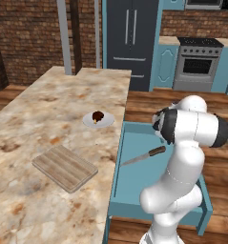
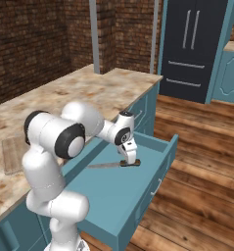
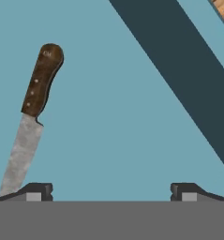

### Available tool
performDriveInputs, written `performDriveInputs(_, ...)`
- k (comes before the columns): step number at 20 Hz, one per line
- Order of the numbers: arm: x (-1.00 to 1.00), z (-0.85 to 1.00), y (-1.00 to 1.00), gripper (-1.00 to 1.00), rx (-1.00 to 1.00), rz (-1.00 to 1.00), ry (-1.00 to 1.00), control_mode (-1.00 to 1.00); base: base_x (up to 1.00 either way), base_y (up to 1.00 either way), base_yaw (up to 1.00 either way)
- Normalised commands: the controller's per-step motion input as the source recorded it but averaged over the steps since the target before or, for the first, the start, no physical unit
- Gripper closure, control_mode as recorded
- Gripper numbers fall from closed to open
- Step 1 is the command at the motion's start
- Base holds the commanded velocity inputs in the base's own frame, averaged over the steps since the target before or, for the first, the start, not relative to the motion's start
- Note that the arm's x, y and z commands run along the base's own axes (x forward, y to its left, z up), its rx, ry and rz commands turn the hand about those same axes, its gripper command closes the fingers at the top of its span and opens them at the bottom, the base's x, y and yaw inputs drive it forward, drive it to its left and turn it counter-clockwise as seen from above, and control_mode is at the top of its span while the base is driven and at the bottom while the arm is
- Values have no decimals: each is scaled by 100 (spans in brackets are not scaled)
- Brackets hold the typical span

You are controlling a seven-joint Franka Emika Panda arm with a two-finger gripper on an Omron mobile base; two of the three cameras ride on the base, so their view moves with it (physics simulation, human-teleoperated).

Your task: Pick up the knife from the drawer and place it on the cutting board. Then place the meat from the plate to the cutting board.

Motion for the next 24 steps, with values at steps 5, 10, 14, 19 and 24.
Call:
performDriveInputs(5,39,-31,0,-100,0,0,0,-100,0,0,0)
performDriveInputs(10,26,-38,0,-100,0,0,0,-100,0,0,0)
performDriveInputs(14,28,-46,0,-100,0,0,0,-100,0,0,0)
performDriveInputs(19,36,-37,0,-100,0,0,0,-100,0,0,0)
performDriveInputs(24,38,-23,0,-100,0,0,-1,-100,0,0,0)
